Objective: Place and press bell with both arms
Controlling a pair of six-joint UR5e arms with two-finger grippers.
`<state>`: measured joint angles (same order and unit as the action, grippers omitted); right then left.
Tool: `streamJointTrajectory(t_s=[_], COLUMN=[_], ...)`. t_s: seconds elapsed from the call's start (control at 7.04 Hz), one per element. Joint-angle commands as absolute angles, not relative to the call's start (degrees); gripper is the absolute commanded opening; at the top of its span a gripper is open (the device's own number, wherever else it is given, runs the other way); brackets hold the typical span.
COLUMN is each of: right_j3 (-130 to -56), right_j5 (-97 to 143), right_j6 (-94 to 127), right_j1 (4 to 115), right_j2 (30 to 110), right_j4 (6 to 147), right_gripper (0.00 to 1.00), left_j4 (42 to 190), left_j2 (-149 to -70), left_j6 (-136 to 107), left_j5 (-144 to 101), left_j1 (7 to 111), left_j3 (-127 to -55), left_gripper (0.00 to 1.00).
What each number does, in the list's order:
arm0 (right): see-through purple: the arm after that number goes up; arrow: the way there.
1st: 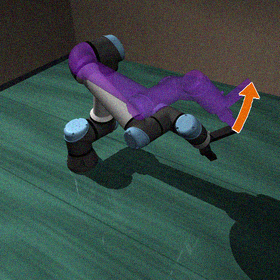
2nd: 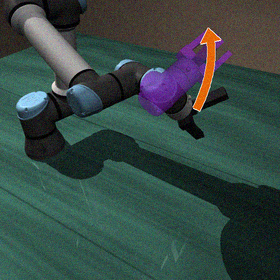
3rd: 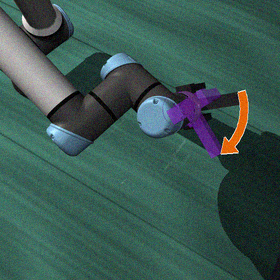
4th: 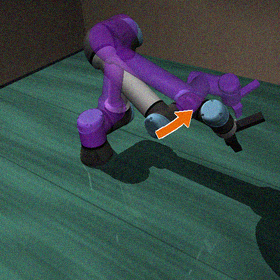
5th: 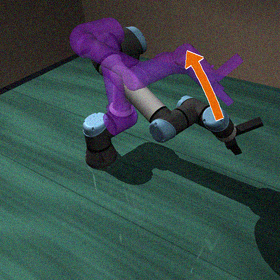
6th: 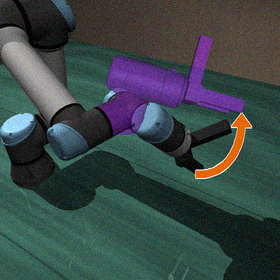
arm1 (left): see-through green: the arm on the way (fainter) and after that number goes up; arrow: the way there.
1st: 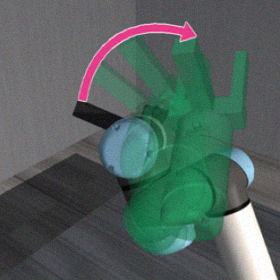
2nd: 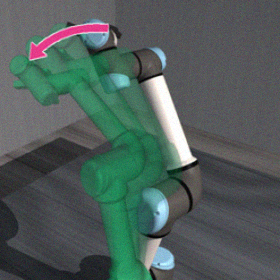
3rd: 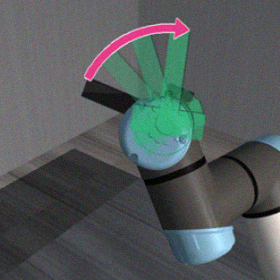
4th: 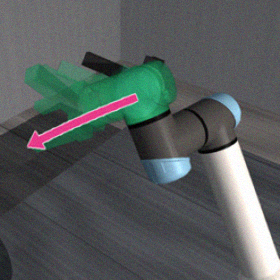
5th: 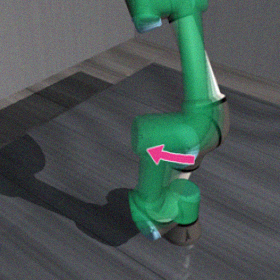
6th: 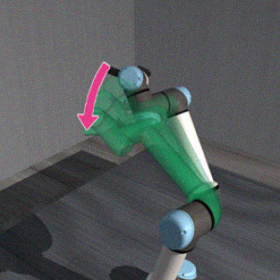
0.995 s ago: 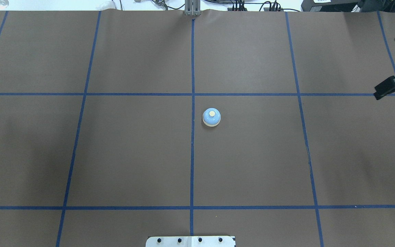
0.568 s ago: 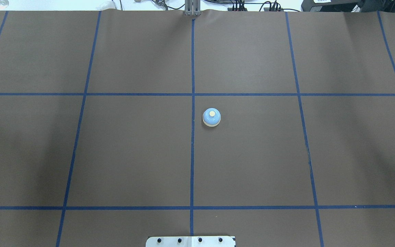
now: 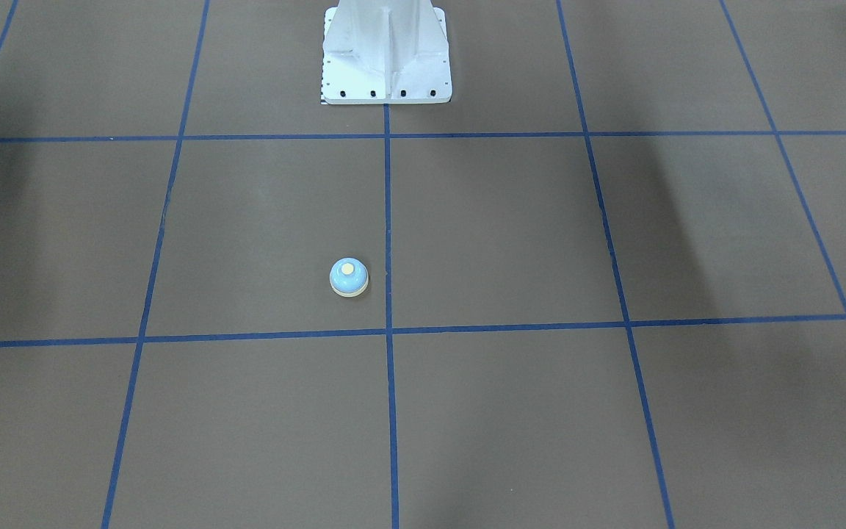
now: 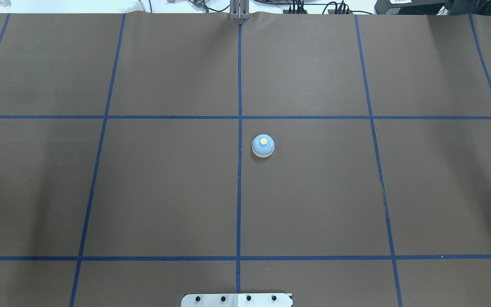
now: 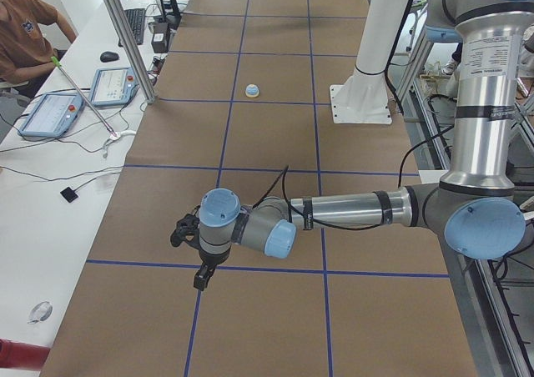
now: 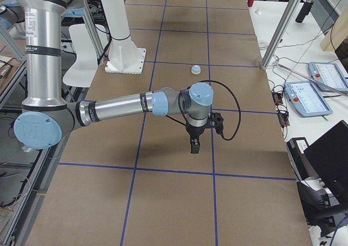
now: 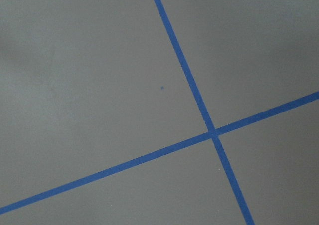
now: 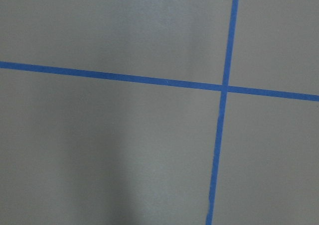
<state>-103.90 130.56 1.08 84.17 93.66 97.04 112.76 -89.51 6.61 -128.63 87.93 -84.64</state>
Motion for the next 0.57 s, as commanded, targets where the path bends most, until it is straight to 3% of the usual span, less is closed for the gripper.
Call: streamJointTrajectory(t_s=[0.0, 0.43], right_j3=[-100.3, -99.8], right_j5=[134.5, 134.8], right_j6=[-6.9, -7.6], right_j1=[88.7, 90.7], right_j2=[95.4, 97.2], right_j4=[97.0, 97.1], right_gripper=[1.0, 1.0], left_j4=[98.8, 94.2], left_j2=[-89.2, -87.2], left_j6=[6.6, 7.1], left_j5=[-130.0, -130.1], left_j1=[88.9, 88.9], left_j3=[-93.7, -95.4], left_gripper=[1.0, 1.0])
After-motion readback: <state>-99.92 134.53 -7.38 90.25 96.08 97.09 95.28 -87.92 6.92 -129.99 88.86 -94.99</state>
